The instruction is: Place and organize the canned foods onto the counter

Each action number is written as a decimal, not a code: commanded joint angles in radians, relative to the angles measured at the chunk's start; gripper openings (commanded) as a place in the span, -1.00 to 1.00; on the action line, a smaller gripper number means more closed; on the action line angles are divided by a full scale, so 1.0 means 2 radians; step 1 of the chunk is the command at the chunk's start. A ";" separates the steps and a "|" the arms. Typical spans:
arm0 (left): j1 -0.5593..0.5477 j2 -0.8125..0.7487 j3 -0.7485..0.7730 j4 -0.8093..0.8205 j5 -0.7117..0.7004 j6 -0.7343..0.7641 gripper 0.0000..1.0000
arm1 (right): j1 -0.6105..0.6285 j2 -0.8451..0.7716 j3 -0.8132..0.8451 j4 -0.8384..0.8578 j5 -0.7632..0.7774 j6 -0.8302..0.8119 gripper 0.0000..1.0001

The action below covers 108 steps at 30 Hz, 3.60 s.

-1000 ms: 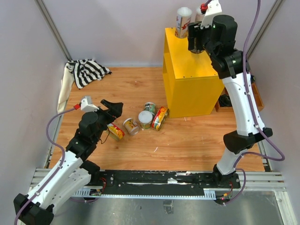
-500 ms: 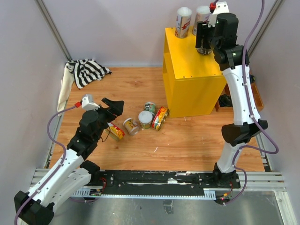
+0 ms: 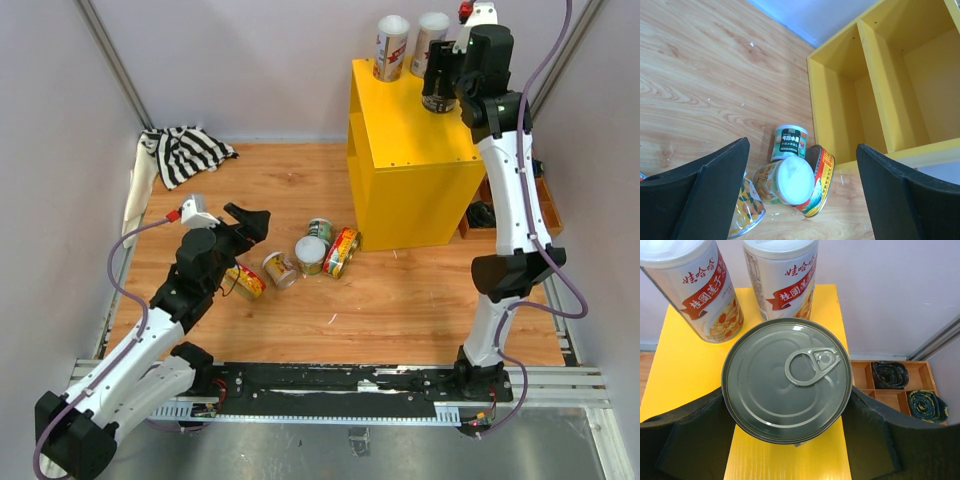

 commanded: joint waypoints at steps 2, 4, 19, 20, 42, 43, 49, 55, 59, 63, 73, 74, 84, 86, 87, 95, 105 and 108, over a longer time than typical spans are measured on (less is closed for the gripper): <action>0.004 0.016 0.021 0.034 0.004 0.012 0.84 | -0.016 0.009 0.040 0.070 -0.012 0.014 -0.94; 0.004 0.023 0.023 0.039 0.006 0.015 0.84 | -0.019 0.014 0.042 0.072 -0.015 0.018 -0.94; 0.004 0.045 0.030 0.055 0.008 0.015 0.84 | -0.032 0.033 0.037 0.087 -0.031 0.025 -0.90; 0.004 0.044 0.030 0.056 0.008 0.014 0.84 | -0.033 0.033 0.037 0.087 -0.033 0.026 -0.90; 0.004 0.048 0.033 0.057 0.005 0.007 0.84 | -0.038 0.058 0.032 0.102 -0.060 0.044 -0.85; 0.004 0.048 0.032 0.058 0.005 0.007 0.83 | -0.038 0.058 0.031 0.102 -0.060 0.044 -0.84; 0.004 0.050 0.033 0.060 0.007 0.006 0.83 | -0.038 0.057 0.029 0.101 -0.064 0.046 -0.68; 0.004 0.048 0.032 0.060 0.008 0.004 0.83 | -0.037 0.056 0.022 0.100 -0.069 0.049 -0.47; 0.004 0.046 0.031 0.060 0.009 0.003 0.83 | -0.036 0.055 0.017 0.099 -0.068 0.050 -0.24; 0.004 0.045 0.030 0.058 0.009 0.002 0.83 | -0.035 0.054 0.015 0.098 -0.066 0.051 -0.04; 0.004 0.045 0.030 0.059 0.009 0.002 0.83 | -0.034 0.054 0.013 0.098 -0.067 0.051 0.48; 0.004 0.044 0.030 0.059 0.009 0.002 0.83 | -0.034 0.054 0.012 0.098 -0.067 0.051 0.54; 0.004 0.046 0.035 0.058 0.009 0.004 0.83 | -0.033 0.051 0.013 0.099 -0.064 0.051 0.75; 0.004 0.048 0.037 0.057 0.009 0.005 0.83 | -0.033 0.051 0.013 0.099 -0.064 0.051 0.76; 0.004 0.047 0.038 0.057 0.009 0.005 0.83 | -0.033 0.050 0.014 0.099 -0.064 0.051 0.76; 0.004 0.045 0.043 0.053 0.009 0.007 0.83 | -0.032 0.040 0.011 0.098 -0.061 0.050 0.79; 0.004 0.036 0.044 0.041 0.011 0.007 0.84 | -0.025 0.015 0.003 0.095 -0.052 0.045 0.80; 0.004 0.030 0.043 0.036 0.011 0.006 0.85 | -0.022 0.006 -0.003 0.095 -0.047 0.043 0.80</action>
